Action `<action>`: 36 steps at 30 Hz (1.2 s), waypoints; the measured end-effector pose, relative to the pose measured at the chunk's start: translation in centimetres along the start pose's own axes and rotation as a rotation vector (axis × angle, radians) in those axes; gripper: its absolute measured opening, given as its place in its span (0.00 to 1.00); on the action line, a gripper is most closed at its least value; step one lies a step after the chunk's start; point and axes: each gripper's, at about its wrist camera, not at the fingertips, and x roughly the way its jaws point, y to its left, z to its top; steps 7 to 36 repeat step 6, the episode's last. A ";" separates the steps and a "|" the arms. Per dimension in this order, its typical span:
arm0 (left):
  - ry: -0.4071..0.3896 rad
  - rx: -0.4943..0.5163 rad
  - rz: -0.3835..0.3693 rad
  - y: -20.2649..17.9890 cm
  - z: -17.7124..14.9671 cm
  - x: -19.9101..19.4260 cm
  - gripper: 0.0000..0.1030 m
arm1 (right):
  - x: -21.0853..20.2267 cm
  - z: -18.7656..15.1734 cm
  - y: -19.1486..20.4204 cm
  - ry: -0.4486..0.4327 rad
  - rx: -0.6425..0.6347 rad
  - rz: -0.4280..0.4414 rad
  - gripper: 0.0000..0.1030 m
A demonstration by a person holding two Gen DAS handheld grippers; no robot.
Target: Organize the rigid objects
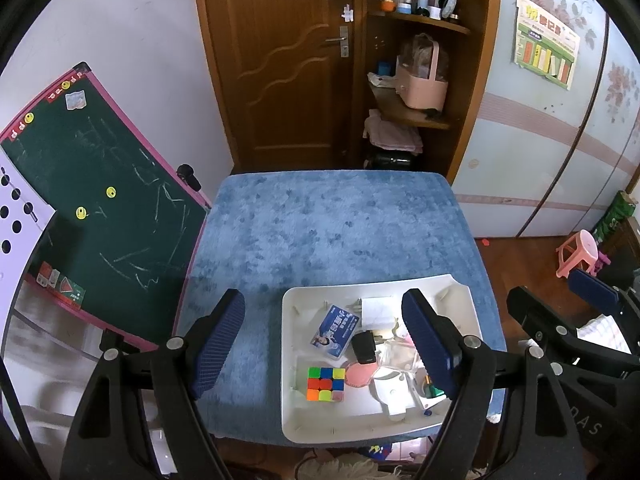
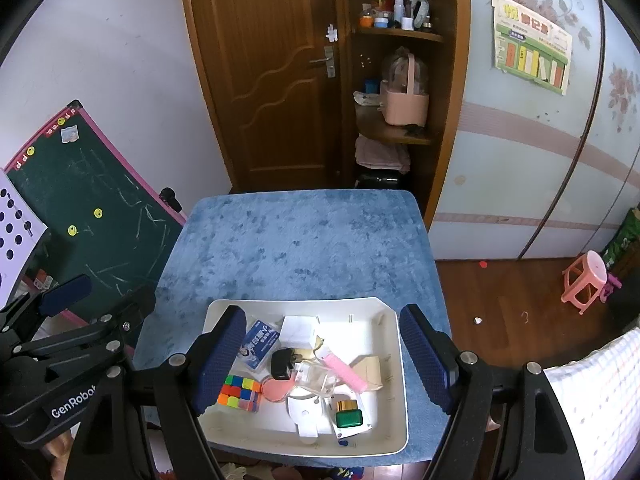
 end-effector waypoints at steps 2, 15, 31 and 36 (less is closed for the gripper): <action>0.003 0.000 0.002 0.1 -0.2 -0.1 0.81 | 0.2 -0.1 0.1 0.002 0.001 0.002 0.78; 0.009 0.000 0.009 0.4 -0.3 0.0 0.81 | 0.3 -0.3 0.3 0.005 0.001 0.008 0.78; 0.009 0.000 0.009 0.4 -0.3 0.0 0.81 | 0.3 -0.3 0.3 0.005 0.001 0.008 0.78; 0.009 0.000 0.009 0.4 -0.3 0.0 0.81 | 0.3 -0.3 0.3 0.005 0.001 0.008 0.78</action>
